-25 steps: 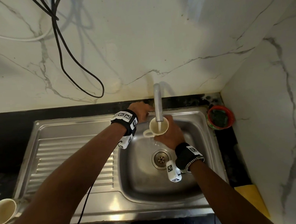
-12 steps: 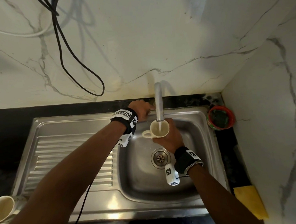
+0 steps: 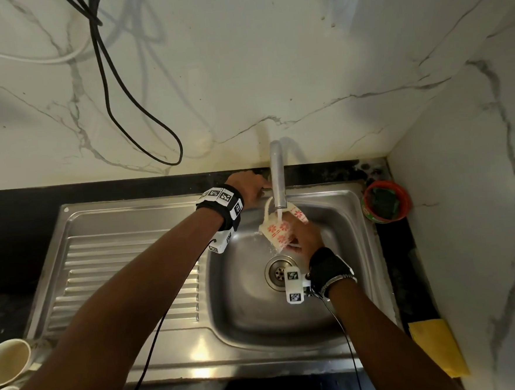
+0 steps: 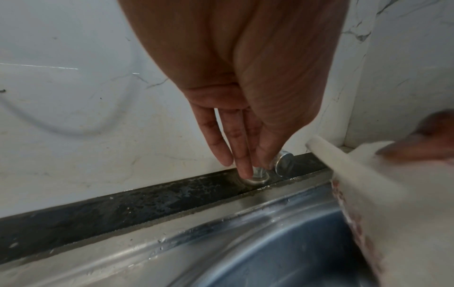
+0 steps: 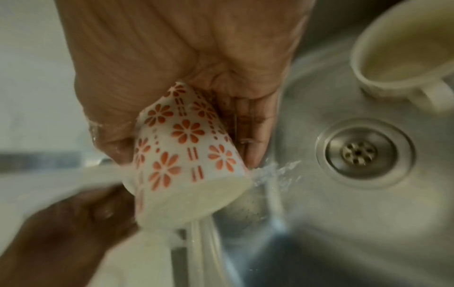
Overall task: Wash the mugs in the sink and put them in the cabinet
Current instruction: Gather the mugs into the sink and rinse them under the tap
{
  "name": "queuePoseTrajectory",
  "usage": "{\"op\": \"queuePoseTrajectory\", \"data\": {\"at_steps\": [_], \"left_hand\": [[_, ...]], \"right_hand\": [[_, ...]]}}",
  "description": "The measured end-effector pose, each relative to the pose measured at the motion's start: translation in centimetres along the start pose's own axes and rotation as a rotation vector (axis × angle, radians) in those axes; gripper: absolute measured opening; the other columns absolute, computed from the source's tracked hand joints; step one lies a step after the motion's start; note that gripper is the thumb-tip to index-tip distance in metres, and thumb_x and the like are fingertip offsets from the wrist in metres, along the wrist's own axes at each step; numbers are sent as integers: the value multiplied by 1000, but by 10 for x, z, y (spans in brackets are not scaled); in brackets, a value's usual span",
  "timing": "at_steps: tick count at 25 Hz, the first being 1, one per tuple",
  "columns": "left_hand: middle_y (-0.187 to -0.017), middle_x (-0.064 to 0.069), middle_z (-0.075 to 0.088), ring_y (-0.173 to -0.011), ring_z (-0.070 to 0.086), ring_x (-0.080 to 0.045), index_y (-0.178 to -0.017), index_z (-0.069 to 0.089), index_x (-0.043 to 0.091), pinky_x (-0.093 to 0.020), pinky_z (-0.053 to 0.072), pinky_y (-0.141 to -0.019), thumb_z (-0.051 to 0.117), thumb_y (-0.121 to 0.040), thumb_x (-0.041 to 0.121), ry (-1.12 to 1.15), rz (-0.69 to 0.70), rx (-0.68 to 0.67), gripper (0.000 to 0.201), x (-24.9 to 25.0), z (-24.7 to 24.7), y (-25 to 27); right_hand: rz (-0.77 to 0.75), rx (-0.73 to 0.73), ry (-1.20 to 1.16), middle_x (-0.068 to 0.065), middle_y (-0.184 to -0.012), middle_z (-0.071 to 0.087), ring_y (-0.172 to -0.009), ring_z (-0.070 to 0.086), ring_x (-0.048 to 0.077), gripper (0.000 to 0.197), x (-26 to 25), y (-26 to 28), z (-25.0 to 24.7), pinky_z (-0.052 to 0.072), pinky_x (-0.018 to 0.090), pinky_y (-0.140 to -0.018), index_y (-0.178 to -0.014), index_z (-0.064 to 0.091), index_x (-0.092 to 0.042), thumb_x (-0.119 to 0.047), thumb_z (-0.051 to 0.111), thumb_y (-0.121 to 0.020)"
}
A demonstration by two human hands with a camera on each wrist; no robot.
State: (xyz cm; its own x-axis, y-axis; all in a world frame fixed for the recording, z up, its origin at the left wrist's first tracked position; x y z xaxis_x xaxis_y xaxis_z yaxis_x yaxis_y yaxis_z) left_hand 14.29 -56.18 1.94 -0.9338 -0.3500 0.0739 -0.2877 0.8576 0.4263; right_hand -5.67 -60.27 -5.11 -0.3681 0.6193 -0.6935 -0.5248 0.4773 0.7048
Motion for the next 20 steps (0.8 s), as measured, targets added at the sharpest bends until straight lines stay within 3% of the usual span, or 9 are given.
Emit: {"op": "queuePoseTrajectory", "data": {"at_steps": [2, 4, 5, 7, 9, 12, 15, 17, 20], "left_hand": [[-131, -10, 68, -119, 62, -36, -137, 64, 22, -40, 49, -96, 51, -103, 21, 3, -9, 2, 37, 0, 0, 1], [-132, -10, 67, -120, 62, -35, -138, 63, 23, -40, 50, -96, 50, -103, 21, 11, -15, 3, 38, 0, 0, 0], [-132, -10, 67, -120, 62, -35, -138, 63, 22, -40, 50, -96, 49, -103, 22, 9, -19, -3, 37, 1, -1, 0], [-131, -10, 67, -119, 63, -35, -137, 63, 20, -40, 51, -96, 49, -104, 23, 9, -29, -18, 36, 1, -3, 0], [-128, -10, 68, -116, 64, -35, -135, 64, 21, -41, 53, -94, 50, -103, 21, 0, -21, -26, 35, 2, -6, 2], [-121, -11, 69, -111, 65, -36, -131, 64, 17, -42, 53, -88, 52, -101, 14, -49, -14, -55, 33, 5, -11, 3], [-113, -14, 70, -106, 67, -38, -123, 63, 10, -40, 54, -84, 54, -98, 9, -90, -13, -64, 27, 7, -14, 2], [-109, -15, 70, -101, 68, -39, -115, 62, 7, -41, 56, -83, 53, -98, 8, -87, -4, -43, 19, 12, -15, 1], [-111, -16, 71, -101, 67, -39, -114, 63, 5, -40, 52, -82, 49, -104, 14, -19, -45, -7, 19, 22, -23, -2]], "right_hand": [[194, -105, -300, 15, -118, 76, -108, 71, 32, 58, 6, 2, -3, 58, 48, -96, -125, 70, -13, -53, 78, -84], [273, -193, -489, 18, -128, 71, -107, 71, 35, 71, 10, 1, -6, 60, 45, -89, -136, 64, -11, -55, 78, -83], [288, -201, -521, 19, -129, 70, -105, 71, 34, 74, 12, -2, -8, 61, 42, -85, -139, 62, -11, -55, 79, -83], [277, -213, -432, 19, -129, 71, -108, 70, 35, 75, 8, -2, -11, 60, 44, -89, -137, 65, -13, -56, 82, -79], [192, -205, -169, 17, -123, 74, -115, 69, 35, 67, 0, 1, -14, 58, 49, -98, -129, 69, -14, -53, 85, -77], [-40, -196, 190, 6, -110, 79, -110, 73, 29, 53, -5, -2, -12, 62, 44, -87, -120, 71, -18, -35, 91, -74], [-348, -111, 469, -5, -112, 74, -103, 72, 14, 74, 2, -6, -8, 62, 36, -86, -120, 63, -26, -34, 100, -58], [-472, -57, 582, -10, -116, 67, -104, 66, 10, 82, 7, -3, -10, 55, 25, -84, -125, 54, -29, -31, 101, -58], [-572, -42, 646, -12, -117, 66, -105, 65, 11, 85, 10, -4, -15, 53, 25, -85, -128, 49, -37, -33, 99, -59]]}}
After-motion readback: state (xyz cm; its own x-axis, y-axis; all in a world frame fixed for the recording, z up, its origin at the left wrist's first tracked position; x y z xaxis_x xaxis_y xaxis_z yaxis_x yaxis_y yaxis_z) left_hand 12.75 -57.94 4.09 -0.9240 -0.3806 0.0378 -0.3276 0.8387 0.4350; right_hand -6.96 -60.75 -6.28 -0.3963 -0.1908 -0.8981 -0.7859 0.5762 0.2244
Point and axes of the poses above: each hand's wrist, its own y-axis away from the middle knuckle, its own z-axis out of the palm, x = y × z, the point moved 1 cm from there along -y, towards the middle knuckle
